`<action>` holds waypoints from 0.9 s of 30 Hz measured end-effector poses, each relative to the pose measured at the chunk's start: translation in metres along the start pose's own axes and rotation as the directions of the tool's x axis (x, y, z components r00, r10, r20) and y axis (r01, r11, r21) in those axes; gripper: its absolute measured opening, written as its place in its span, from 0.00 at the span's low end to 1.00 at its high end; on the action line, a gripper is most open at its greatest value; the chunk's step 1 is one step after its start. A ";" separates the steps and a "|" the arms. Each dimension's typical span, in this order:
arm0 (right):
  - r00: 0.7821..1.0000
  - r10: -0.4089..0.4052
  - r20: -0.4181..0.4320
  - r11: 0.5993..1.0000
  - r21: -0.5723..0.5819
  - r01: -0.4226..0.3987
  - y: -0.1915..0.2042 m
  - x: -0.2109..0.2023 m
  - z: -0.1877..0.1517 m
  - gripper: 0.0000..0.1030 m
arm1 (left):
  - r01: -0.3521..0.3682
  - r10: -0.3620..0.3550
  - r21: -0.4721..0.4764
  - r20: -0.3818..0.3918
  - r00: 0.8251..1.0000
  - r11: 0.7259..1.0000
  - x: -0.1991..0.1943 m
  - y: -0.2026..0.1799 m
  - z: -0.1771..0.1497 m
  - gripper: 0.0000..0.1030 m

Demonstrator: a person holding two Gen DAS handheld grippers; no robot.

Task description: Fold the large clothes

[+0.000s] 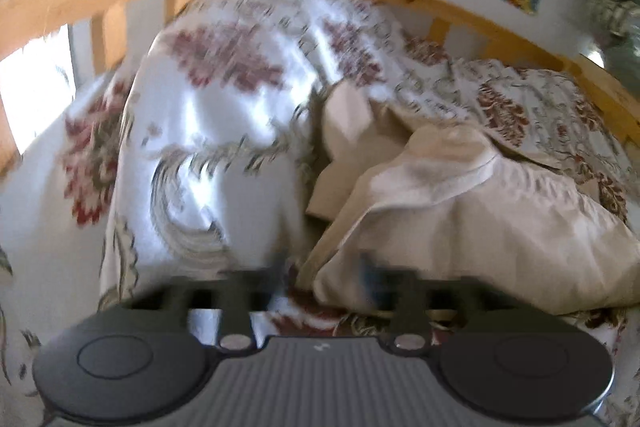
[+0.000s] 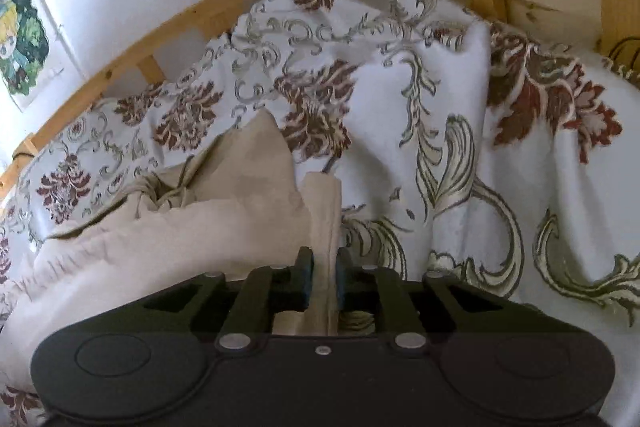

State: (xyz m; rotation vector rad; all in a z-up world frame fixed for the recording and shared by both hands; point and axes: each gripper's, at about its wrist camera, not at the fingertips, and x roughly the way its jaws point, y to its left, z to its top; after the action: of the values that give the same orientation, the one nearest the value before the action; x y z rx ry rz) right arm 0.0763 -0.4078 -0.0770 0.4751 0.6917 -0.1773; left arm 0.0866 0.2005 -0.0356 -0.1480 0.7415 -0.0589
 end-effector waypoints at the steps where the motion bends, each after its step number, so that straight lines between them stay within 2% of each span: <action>1: 1.000 0.010 0.010 1.000 0.002 -0.010 0.000 -0.001 0.001 0.22 | -0.009 0.008 0.037 0.028 1.000 0.999 -0.001 -0.008 0.001 0.79; 4: 1.000 0.026 0.008 1.000 0.005 -0.026 0.001 0.000 0.000 0.30 | -0.030 0.024 0.157 0.041 0.999 0.987 0.006 -0.031 0.009 0.79; 7: 0.999 0.025 0.022 1.000 -0.013 -0.025 0.005 0.003 0.001 0.31 | -0.050 0.039 0.252 0.050 0.998 0.966 0.026 -0.048 0.023 0.76; 8: 0.999 0.027 0.030 0.999 -0.021 -0.026 0.006 0.004 0.002 0.30 | -0.047 0.035 0.268 0.049 0.998 0.962 0.033 -0.052 0.028 0.61; 9: 0.999 0.027 0.039 0.999 -0.031 -0.026 0.008 0.006 0.003 0.25 | -0.040 0.028 0.264 0.048 0.998 0.964 0.040 -0.055 0.032 0.33; 10: 0.998 0.024 0.057 0.999 -0.048 -0.022 0.010 0.006 0.003 0.11 | -0.050 0.039 0.240 0.051 0.998 0.969 0.046 -0.056 0.037 0.28; 11: 0.997 0.020 0.080 0.997 -0.072 -0.015 0.013 0.005 0.003 0.10 | -0.066 0.052 0.204 0.074 0.996 0.977 0.048 -0.055 0.040 0.11; 14: 0.981 0.028 0.191 0.985 -0.174 0.005 0.027 -0.002 0.003 0.09 | -0.104 0.095 0.063 0.135 0.986 0.993 0.047 -0.042 0.043 0.08; 17: 0.960 0.017 0.278 0.963 -0.263 0.059 0.043 -0.002 0.004 0.09 | -0.137 0.134 0.017 0.100 0.986 0.990 0.052 -0.029 0.038 0.08; 19: 0.967 -0.020 0.254 0.950 -0.296 0.097 0.048 0.013 0.003 0.09 | -0.135 0.135 -0.001 0.033 0.990 0.991 0.068 -0.021 0.036 0.08; 21: 0.983 -0.067 0.168 0.938 -0.324 0.120 0.048 0.036 -0.001 0.09 | -0.116 0.116 -0.009 -0.031 0.993 0.993 0.084 -0.015 0.040 0.08; 23: 0.989 -0.096 0.111 0.922 -0.364 0.131 0.049 0.054 -0.006 0.09 | -0.120 0.120 0.009 -0.050 0.991 0.993 0.095 -0.014 0.041 0.09; 27: 0.988 -0.106 0.113 0.902 -0.408 0.143 0.053 0.061 -0.010 0.09 | -0.115 0.116 0.016 -0.098 0.988 0.993 0.107 -0.009 0.045 0.12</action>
State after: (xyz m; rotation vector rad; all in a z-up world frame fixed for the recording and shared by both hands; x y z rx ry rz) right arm 0.1334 -0.3564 -0.1040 0.0126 0.6517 -0.1646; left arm 0.1956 0.1858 -0.0726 -0.0922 0.8476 0.0401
